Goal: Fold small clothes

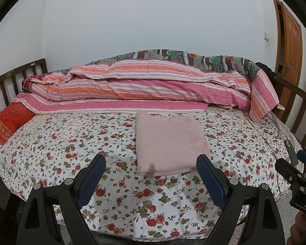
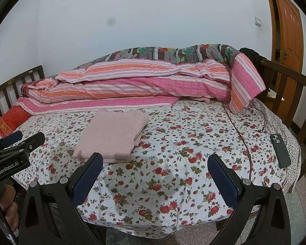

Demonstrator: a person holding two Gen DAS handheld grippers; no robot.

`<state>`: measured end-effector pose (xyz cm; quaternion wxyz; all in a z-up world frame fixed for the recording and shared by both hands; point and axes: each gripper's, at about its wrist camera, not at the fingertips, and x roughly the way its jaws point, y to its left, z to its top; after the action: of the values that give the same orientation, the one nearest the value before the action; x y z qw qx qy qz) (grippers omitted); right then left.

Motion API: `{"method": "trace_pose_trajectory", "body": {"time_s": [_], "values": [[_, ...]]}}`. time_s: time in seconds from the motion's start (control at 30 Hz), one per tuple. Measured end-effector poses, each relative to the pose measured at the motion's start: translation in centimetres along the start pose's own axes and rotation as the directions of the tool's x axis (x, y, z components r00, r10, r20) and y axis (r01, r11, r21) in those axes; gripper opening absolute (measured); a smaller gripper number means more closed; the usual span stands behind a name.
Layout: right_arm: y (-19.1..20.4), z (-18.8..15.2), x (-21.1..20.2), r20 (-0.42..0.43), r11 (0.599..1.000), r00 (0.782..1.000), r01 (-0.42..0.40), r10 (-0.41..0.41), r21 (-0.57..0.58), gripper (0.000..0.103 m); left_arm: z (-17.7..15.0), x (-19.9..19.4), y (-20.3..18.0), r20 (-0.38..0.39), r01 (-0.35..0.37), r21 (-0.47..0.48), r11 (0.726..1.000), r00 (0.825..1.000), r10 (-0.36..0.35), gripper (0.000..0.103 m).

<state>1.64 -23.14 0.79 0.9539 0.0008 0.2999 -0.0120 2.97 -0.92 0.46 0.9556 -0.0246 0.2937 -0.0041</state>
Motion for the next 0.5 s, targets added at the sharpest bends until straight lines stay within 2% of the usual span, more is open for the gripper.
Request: {"method": "trace_pose_trajectory", "body": {"time_s": [0.5], "values": [[-0.02, -0.04, -0.09, 0.001, 1.0, 1.0, 0.0, 0.0, 0.001, 0.101, 0.01, -0.07, -0.03, 0.001, 0.0, 0.001, 1.0, 1.0, 0.0, 0.09]]}}
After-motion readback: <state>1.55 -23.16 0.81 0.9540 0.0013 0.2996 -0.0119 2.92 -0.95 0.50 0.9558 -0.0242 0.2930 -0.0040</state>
